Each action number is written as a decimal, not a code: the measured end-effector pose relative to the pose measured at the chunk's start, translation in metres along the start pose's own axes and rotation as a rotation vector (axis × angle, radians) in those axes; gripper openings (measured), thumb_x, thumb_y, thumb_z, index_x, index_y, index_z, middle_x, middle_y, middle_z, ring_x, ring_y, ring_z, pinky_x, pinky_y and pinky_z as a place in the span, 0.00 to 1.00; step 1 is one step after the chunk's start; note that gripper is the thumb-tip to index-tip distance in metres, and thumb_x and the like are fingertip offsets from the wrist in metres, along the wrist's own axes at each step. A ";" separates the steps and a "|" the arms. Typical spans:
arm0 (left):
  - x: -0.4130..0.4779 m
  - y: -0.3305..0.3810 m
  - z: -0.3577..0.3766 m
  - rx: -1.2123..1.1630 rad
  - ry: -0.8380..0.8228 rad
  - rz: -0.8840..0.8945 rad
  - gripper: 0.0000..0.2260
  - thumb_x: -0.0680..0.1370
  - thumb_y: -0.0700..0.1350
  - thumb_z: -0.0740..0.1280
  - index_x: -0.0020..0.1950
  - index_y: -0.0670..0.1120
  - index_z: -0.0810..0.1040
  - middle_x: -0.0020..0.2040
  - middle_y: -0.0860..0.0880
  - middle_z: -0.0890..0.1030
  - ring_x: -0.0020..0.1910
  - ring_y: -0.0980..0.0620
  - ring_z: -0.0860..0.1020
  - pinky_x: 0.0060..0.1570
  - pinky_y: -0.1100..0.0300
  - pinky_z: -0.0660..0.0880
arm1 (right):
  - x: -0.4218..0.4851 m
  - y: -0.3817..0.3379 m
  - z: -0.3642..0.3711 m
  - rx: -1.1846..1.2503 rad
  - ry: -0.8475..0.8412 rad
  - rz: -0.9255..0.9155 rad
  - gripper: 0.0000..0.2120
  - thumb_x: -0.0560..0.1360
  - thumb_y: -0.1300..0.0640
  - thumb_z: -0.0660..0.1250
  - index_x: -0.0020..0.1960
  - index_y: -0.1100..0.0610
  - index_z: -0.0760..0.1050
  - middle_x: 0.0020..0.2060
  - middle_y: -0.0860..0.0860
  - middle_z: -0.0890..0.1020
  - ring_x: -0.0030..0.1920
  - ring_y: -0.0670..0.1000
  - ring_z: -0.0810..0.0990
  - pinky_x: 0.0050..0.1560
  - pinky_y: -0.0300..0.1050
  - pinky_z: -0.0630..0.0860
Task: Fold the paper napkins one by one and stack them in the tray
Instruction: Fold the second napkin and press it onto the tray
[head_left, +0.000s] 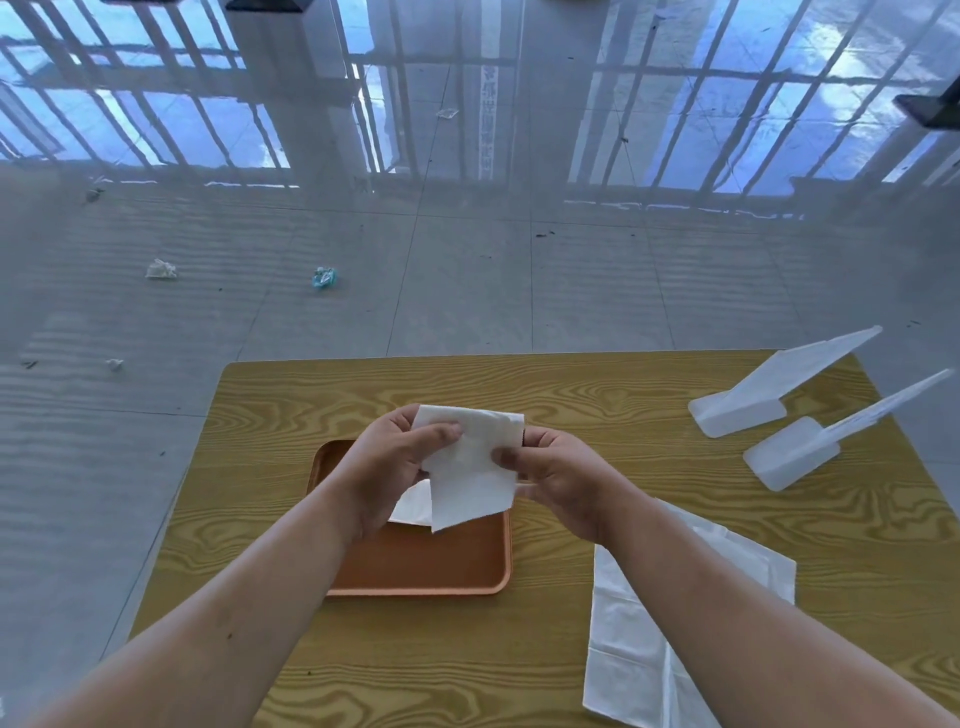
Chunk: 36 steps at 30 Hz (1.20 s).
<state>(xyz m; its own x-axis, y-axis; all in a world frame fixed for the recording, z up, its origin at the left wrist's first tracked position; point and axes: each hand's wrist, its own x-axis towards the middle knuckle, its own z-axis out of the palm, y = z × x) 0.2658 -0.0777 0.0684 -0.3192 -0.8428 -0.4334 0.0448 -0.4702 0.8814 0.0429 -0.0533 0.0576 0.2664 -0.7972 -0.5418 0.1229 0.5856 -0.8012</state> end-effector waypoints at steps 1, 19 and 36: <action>0.001 -0.001 -0.003 -0.042 0.003 -0.001 0.09 0.72 0.50 0.78 0.50 0.51 0.88 0.49 0.46 0.87 0.48 0.48 0.85 0.47 0.55 0.82 | 0.001 0.001 0.004 0.013 -0.002 0.017 0.10 0.79 0.62 0.72 0.59 0.63 0.83 0.55 0.59 0.87 0.55 0.57 0.86 0.56 0.52 0.81; -0.007 -0.022 -0.059 -0.205 0.028 -0.248 0.26 0.76 0.58 0.61 0.59 0.41 0.87 0.50 0.42 0.85 0.47 0.44 0.82 0.45 0.50 0.80 | 0.038 0.015 0.048 0.168 0.055 0.076 0.16 0.77 0.58 0.59 0.46 0.57 0.86 0.45 0.57 0.86 0.39 0.56 0.84 0.40 0.51 0.81; 0.023 -0.124 -0.092 1.397 0.036 0.113 0.28 0.79 0.51 0.67 0.79 0.54 0.67 0.82 0.51 0.64 0.79 0.46 0.63 0.77 0.50 0.63 | 0.081 0.117 0.069 -1.320 0.252 -0.267 0.29 0.76 0.57 0.63 0.77 0.56 0.68 0.72 0.55 0.73 0.73 0.58 0.69 0.76 0.53 0.65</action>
<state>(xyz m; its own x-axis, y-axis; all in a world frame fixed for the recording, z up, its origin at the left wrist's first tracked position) 0.3401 -0.0627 -0.0676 -0.3522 -0.8742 -0.3344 -0.9052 0.2274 0.3590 0.1448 -0.0389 -0.0623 0.1811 -0.9507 -0.2516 -0.8892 -0.0490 -0.4549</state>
